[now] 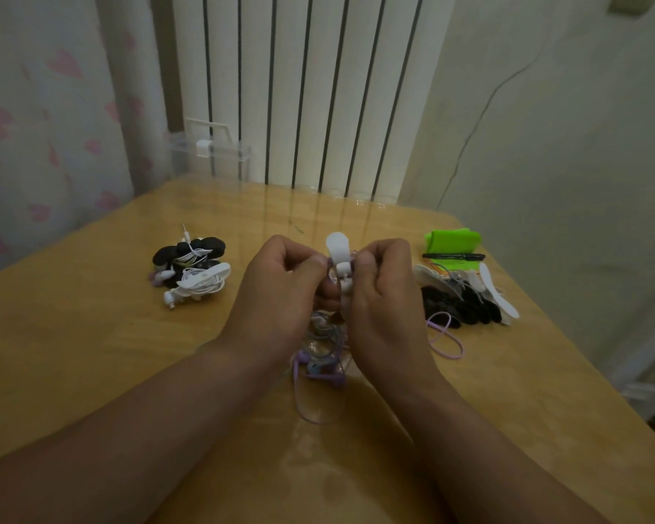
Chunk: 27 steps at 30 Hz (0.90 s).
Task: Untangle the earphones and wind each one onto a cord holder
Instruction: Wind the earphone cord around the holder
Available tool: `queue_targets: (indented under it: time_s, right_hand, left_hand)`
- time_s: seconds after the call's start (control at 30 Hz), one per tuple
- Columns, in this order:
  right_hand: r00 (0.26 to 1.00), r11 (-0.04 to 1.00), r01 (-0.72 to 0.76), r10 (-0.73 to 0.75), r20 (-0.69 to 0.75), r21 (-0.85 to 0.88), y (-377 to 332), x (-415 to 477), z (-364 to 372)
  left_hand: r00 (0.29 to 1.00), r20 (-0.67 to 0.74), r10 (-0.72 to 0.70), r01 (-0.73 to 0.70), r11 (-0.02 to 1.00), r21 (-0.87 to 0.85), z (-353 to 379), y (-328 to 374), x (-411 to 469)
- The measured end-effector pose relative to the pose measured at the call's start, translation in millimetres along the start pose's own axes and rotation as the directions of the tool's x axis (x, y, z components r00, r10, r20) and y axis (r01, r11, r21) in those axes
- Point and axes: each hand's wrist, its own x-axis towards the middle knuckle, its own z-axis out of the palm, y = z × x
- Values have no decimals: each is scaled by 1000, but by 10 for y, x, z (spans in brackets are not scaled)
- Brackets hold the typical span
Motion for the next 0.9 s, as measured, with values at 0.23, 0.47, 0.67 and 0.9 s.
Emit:
queue_targets:
  time_s: [0.23,0.47,0.67,0.9]
  right_hand:
    - [999,1000,25,-25,-24,10,40,32,-11]
    - [998,999,48,-48,51,-7,61,56,-60]
    - [977,995,89,-79,199,-43,69,147,-218]
    - [914,995,94,-69,400,-42,71,219,-421]
  left_hand:
    - [989,148,-1,-29,980,196,-4,73,-53]
    - [983,179,-50,8,974,226,-4,46,-26]
    - [984,177,-26,-13,977,213,-72,53,5]
    - [957,282,-62,-3,975,224,-214,68,106]
